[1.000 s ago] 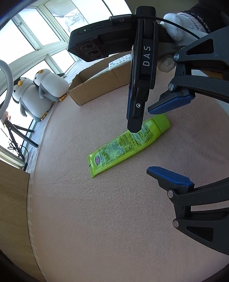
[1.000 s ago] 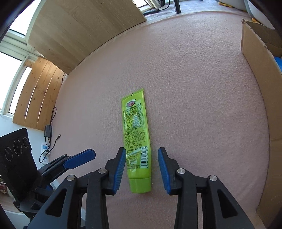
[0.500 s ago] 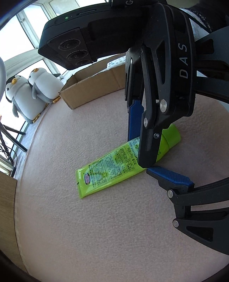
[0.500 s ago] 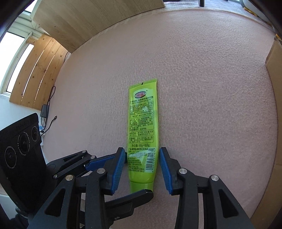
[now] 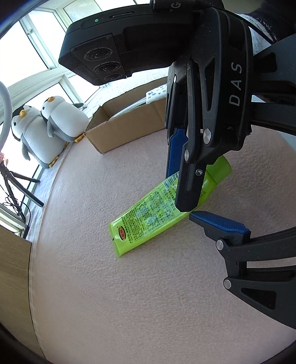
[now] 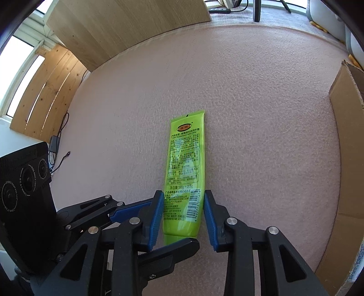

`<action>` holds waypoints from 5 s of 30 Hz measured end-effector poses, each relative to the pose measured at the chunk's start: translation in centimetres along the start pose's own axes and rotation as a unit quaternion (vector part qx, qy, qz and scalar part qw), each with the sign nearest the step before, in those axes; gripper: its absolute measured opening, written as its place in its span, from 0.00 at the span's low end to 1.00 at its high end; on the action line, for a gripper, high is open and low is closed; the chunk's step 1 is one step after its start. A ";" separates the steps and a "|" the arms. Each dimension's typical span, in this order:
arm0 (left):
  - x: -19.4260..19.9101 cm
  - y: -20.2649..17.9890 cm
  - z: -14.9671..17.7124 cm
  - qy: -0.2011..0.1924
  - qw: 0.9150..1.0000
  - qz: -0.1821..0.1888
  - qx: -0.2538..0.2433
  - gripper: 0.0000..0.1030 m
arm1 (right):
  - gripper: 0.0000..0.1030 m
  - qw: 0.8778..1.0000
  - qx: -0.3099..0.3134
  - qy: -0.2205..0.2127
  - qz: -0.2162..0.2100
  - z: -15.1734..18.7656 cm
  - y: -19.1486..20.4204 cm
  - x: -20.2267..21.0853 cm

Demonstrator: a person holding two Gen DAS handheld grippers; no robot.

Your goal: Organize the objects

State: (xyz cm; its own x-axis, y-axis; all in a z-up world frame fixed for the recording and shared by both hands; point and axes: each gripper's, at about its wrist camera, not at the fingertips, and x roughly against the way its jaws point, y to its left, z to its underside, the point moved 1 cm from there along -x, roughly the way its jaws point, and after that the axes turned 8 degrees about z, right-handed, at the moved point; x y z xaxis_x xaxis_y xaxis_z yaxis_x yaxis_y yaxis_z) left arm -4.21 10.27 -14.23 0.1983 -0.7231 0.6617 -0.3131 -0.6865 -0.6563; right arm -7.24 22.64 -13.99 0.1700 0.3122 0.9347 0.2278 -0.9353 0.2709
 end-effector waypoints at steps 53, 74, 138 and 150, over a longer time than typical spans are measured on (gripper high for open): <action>-10.2 -22.2 -6.7 0.007 0.973 -0.031 -0.229 0.72 | 0.51 0.971 -0.133 -0.172 0.099 2.5 -18.8 16.4; 3.5 -12.8 -4.5 -0.074 0.980 -0.097 -0.155 0.81 | 0.51 0.969 -0.095 -0.196 0.114 4.5 -9.4 15.2; 16.9 -0.8 -0.4 -0.142 0.963 -0.228 -0.027 0.91 | 0.51 0.976 -0.010 -0.201 0.087 2.9 4.5 10.7; 16.3 -0.8 -0.6 -0.139 0.962 -0.233 -0.025 0.92 | 0.51 0.977 -0.018 -0.195 0.088 2.9 4.0 10.5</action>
State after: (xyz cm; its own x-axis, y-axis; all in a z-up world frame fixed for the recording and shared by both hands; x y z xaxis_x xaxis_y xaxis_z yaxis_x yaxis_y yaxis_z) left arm -1.27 -0.96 -2.70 0.5665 -0.3346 0.7531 -0.1725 -0.9417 -0.2888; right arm -1.78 22.67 -3.79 0.5580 0.1796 0.8102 0.1292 -0.9832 0.1289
